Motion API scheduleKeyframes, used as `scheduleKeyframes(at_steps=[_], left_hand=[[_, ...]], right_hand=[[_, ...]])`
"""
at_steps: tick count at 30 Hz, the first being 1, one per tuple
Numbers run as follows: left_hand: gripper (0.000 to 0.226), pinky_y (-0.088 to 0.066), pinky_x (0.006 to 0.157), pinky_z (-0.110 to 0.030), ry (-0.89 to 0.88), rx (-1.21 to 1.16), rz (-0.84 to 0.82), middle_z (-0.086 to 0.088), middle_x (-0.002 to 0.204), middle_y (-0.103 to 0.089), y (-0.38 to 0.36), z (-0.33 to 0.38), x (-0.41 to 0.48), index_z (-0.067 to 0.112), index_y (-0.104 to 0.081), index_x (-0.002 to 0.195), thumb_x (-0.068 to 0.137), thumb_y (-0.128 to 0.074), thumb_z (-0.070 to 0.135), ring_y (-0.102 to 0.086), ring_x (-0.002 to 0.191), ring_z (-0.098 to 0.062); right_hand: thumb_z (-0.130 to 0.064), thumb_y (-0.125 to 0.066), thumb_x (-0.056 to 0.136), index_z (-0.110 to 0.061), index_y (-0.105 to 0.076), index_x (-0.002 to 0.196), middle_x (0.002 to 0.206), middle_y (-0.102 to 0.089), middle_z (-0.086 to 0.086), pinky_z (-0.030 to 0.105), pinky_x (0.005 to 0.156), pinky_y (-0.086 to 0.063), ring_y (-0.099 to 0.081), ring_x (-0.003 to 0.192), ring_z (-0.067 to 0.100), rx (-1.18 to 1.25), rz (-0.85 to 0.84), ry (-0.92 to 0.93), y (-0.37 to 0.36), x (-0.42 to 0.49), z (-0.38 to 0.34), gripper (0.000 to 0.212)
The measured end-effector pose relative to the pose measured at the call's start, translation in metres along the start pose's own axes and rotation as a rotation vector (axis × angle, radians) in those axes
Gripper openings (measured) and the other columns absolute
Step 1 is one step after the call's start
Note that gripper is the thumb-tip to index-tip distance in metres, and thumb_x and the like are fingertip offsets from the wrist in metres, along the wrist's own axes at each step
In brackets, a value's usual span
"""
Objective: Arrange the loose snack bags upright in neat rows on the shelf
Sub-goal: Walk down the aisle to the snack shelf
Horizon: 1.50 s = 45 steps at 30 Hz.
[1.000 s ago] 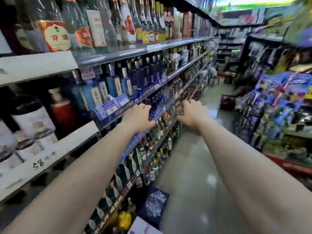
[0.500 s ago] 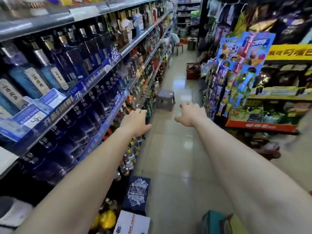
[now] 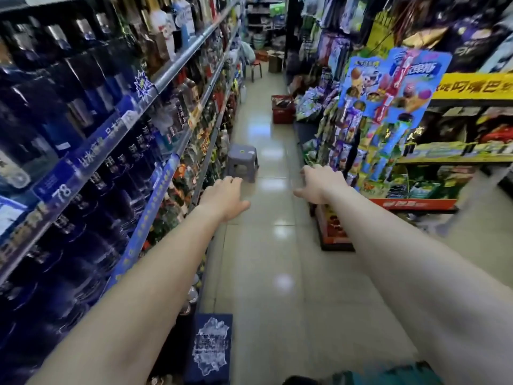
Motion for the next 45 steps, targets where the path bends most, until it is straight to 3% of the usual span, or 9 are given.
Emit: scheduleKeyframes(at_steps=[9, 18, 25, 36, 45], left_hand=[[0.069, -0.045, 0.098, -0.049, 0.028, -0.036, -0.064, -0.01, 0.144, -0.044, -0.013, -0.023, 0.129, 0.015, -0.036, 0.145, 0.089, -0.055, 0.051, -0.044, 0.13, -0.032], [0.068, -0.045, 0.1, -0.048, 0.058, -0.061, -0.132, -0.008, 0.145, -0.042, -0.02, -0.01, 0.314, 0.019, -0.034, 0.147, 0.089, -0.055, 0.049, -0.044, 0.13, -0.03], [0.066, -0.045, 0.099, -0.043, 0.105, -0.13, -0.094, -0.01, 0.141, -0.048, -0.014, -0.02, 0.431, 0.015, -0.039, 0.145, 0.09, -0.058, 0.045, -0.048, 0.127, -0.03], [0.065, -0.044, 0.1, -0.048, 0.088, -0.114, -0.138, -0.01, 0.14, -0.046, -0.019, -0.101, 0.629, 0.016, -0.039, 0.143, 0.089, -0.058, 0.047, -0.046, 0.127, -0.032], [0.058, -0.044, 0.1, -0.052, 0.005, -0.116, -0.187, -0.014, 0.14, -0.045, 0.006, -0.152, 0.795, 0.014, -0.04, 0.141, 0.091, -0.051, 0.042, -0.046, 0.127, -0.036]], right_hand=[[-0.053, -0.056, 0.087, -0.019, -0.044, 0.142, 0.14, -0.05, 0.012, 0.049, 0.102, -0.036, -0.045, 0.129, 0.034, 0.042, -0.003, -0.004, -0.004, 0.124, 0.004, 0.065], [-0.053, -0.057, 0.087, -0.02, -0.046, 0.141, 0.14, -0.05, 0.011, 0.049, 0.102, -0.036, -0.045, 0.13, 0.034, 0.048, -0.053, -0.002, 0.004, 0.302, 0.063, 0.065], [-0.054, -0.057, 0.086, -0.019, -0.046, 0.14, 0.14, -0.051, 0.011, 0.049, 0.099, -0.039, -0.045, 0.129, 0.035, 0.065, -0.061, -0.007, 0.021, 0.429, 0.091, 0.065], [-0.054, -0.057, 0.087, -0.02, -0.046, 0.141, 0.139, -0.051, 0.012, 0.05, 0.101, -0.038, -0.046, 0.128, 0.035, -0.034, -0.122, 0.008, 0.024, 0.628, 0.059, 0.065], [-0.051, -0.057, 0.088, -0.021, -0.043, 0.143, 0.141, -0.049, 0.011, 0.049, 0.101, -0.037, -0.045, 0.129, 0.034, 0.032, -0.14, -0.058, 0.053, 0.777, 0.03, 0.064]])
Point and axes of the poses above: each hand's wrist, its own x-axis towards the middle knuckle, its own y-axis out of the back of the hand, z = x × y, the point moved 5 cm from there along x, towards the middle knuckle
